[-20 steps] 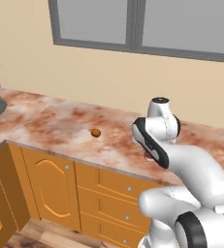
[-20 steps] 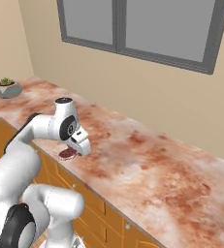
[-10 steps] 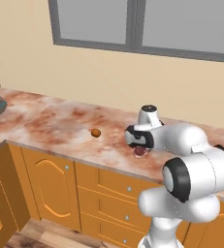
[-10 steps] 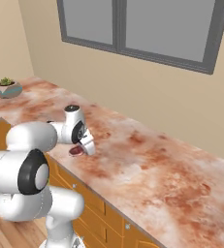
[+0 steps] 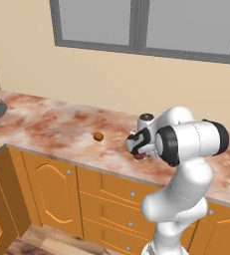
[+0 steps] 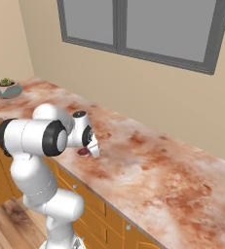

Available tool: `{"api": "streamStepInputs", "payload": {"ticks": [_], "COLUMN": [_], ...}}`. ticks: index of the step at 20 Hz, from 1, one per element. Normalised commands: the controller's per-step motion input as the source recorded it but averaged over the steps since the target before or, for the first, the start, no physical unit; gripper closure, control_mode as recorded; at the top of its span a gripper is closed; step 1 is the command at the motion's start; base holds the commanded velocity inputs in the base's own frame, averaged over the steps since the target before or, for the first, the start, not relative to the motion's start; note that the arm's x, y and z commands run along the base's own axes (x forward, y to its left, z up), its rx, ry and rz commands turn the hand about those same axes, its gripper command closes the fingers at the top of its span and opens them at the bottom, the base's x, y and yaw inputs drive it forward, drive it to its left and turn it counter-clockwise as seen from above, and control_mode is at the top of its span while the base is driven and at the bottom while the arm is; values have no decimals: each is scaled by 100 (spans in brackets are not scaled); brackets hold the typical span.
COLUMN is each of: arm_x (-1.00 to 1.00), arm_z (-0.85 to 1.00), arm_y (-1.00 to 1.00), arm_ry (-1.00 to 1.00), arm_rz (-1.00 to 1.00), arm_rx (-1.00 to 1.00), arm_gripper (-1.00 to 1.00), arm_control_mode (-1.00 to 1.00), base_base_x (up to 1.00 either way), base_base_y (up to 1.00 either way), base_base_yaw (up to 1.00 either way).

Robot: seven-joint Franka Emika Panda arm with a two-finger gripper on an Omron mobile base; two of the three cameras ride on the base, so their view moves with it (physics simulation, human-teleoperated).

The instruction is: Open the fridge, remove the tangerine, eggplant, and steak, and place them on any counter.

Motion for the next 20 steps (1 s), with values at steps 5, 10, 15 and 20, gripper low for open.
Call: {"api": "streamStepInputs", "payload": {"ticks": [5,10,15,20], "arm_x": [25,27,0,-80], "arm_z": [-17,3,68,100], "arm_y": [-22,-9,1,0], "arm_ry": [0,0,0,-4], "arm_rz": [-11,-8,-1,6], "arm_rx": [0,0,0,0], "arm_gripper": [-100,-100,-100,-100], "arm_control_mode": [-100,-100,-100,-100], "base_base_x": [0,0,0,0], "base_base_y": [0,0,0,0], "base_base_yaw": [0,0,0,0]}}
